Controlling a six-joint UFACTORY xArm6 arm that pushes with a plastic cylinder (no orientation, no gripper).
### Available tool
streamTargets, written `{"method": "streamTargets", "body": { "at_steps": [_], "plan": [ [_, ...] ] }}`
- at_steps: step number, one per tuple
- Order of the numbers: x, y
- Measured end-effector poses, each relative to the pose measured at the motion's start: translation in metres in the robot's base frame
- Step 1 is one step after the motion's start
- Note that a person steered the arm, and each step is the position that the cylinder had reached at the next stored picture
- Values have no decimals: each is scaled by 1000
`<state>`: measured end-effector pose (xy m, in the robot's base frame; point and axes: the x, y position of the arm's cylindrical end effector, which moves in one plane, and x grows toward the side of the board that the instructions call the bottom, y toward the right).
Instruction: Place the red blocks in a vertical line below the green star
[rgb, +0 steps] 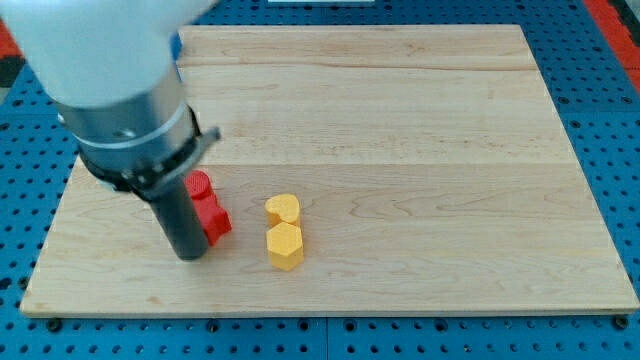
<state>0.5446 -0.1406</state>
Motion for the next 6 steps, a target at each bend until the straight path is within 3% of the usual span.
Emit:
{"method": "streamTargets", "body": {
  "at_steps": [3, 4, 6],
  "plan": [
    [-53, 43],
    [-69, 26],
    [-106, -72]
  ]
}}
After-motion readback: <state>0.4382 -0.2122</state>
